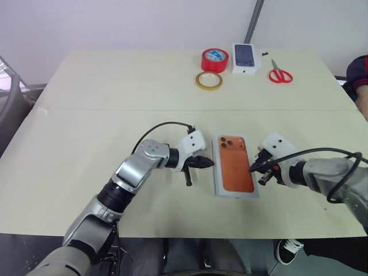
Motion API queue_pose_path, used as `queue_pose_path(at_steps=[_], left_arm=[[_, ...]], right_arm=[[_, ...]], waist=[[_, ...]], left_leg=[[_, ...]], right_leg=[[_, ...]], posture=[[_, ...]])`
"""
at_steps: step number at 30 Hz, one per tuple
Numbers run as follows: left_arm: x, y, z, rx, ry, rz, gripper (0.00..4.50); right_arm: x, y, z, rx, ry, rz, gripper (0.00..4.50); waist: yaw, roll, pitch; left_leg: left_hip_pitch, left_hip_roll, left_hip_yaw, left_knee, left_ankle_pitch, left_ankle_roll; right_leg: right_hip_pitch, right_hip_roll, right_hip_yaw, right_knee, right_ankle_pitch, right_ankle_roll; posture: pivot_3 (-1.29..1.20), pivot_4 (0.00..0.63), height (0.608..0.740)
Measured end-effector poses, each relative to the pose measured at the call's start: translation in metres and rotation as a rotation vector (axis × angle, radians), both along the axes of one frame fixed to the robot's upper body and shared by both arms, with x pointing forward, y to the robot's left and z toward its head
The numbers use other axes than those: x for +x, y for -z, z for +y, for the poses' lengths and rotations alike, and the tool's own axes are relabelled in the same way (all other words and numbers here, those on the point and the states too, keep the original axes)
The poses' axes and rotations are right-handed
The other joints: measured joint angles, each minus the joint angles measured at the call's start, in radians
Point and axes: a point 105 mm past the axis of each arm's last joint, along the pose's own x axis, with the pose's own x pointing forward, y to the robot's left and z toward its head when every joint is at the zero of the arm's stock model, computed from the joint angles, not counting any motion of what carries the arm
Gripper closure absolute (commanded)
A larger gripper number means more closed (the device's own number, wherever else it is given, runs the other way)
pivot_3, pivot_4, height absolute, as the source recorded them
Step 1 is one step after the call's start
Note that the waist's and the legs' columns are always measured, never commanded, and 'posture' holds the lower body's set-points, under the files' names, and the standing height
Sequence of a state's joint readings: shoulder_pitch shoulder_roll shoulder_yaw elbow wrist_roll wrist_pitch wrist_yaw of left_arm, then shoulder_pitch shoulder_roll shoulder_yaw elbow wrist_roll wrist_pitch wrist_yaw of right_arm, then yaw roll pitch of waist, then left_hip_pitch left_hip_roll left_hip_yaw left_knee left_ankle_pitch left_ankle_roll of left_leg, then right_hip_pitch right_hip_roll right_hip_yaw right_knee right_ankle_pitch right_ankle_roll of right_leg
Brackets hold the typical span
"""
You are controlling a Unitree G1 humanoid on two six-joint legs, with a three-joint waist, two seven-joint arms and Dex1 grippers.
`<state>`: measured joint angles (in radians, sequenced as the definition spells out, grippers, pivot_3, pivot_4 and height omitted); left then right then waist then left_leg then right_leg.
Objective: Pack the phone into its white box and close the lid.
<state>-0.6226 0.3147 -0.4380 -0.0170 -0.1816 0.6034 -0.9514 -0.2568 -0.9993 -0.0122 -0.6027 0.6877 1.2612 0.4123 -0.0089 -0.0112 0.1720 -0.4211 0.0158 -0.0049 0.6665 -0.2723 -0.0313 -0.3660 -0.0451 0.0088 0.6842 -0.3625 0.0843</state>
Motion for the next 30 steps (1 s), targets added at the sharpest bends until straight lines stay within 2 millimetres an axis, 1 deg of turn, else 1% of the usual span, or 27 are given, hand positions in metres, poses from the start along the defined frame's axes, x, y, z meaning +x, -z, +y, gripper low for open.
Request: queue_pose_path(at_steps=[6, 16, 30], left_arm=[[0.0018, -0.0001, 0.0011, 0.0, -0.014, -0.004, 4.5], [0.0074, -0.004, 0.0059, -0.014, -0.051, -0.013, 4.5], [0.0029, 0.0002, 0.0044, -0.008, -0.027, 0.008, 4.5]], right_arm=[[0.0035, -0.0043, 0.0019, 0.002, -0.001, -0.02, 4.47], [0.0031, -0.0033, 0.006, 0.02, -0.011, -0.009, 4.47], [0.0024, -0.0011, 0.0035, 0.007, 0.001, 0.002, 4.47]], waist=[[0.0, 0.0, 0.0], [0.0, 0.0, 0.0], [0.0, 0.0, 0.0]], left_leg=[[0.0, 0.0, 0.0, 0.0, 0.0, 0.0], [0.0, 0.0, 0.0, 0.0, 0.0, 0.0], [0.0, 0.0, 0.0, 0.0, 0.0, 0.0]], right_leg=[[0.0, 0.0, 0.0, 0.0, 0.0, 0.0], [0.0, 0.0, 0.0, 0.0, 0.0, 0.0], [0.0, 0.0, 0.0, 0.0, 0.0, 0.0]], posture=[[0.0, 0.15, 0.74], [0.0, 0.15, 0.74], [0.0, 0.15, 0.74]])
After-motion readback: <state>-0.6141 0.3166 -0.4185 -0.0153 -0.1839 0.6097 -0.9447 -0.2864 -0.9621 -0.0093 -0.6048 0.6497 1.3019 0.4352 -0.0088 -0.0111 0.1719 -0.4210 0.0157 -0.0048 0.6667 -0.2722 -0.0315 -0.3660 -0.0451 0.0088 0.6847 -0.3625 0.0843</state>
